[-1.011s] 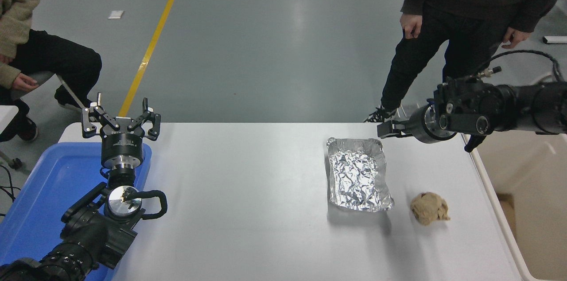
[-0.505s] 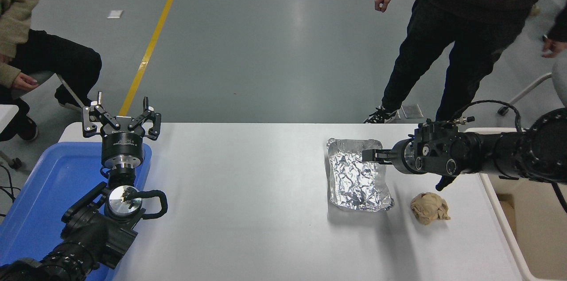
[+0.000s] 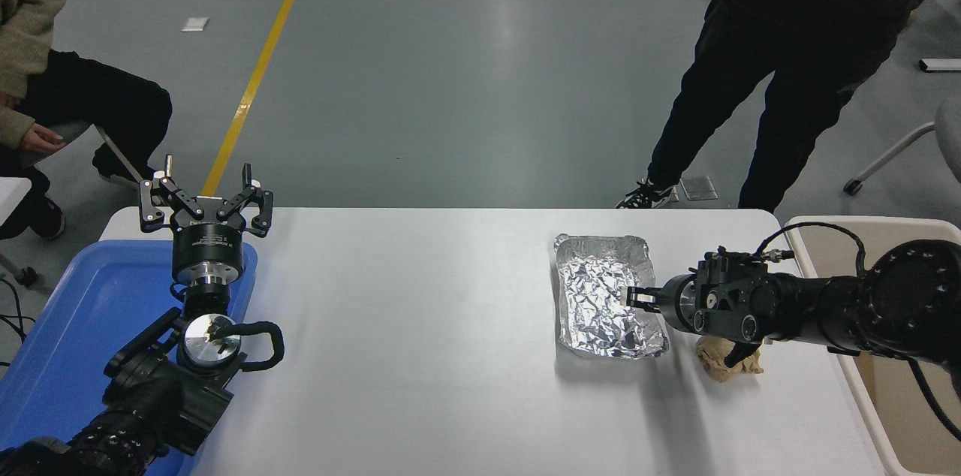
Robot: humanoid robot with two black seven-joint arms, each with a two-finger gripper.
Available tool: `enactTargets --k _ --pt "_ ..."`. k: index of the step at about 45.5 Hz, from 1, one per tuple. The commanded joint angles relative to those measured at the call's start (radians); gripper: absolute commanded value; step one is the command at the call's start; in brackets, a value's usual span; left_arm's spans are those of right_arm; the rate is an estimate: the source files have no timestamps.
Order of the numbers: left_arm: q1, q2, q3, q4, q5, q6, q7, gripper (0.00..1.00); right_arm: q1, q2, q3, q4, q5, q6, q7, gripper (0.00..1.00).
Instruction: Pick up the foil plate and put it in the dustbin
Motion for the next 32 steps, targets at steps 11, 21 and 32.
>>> enactTargets --k 11,21,32 --pt "0.0 0.0 0.0 0.001 0.0 0.001 0.0 0.99 0.079 -0.032 -0.012 0.069 -0.002 -0.001 0.001 0.0" --pt "-0.002 0.0 0.0 -0.001 0.0 0.0 0.0 0.99 0.348 -0.184 -0.12 0.375 0.014 0.011 0.001 0.0" --pt "0.0 0.002 0.0 -0.001 0.0 0.0 0.0 0.99 0.892 -0.399 -0.284 0.724 0.014 0.249 0.019 0.0"
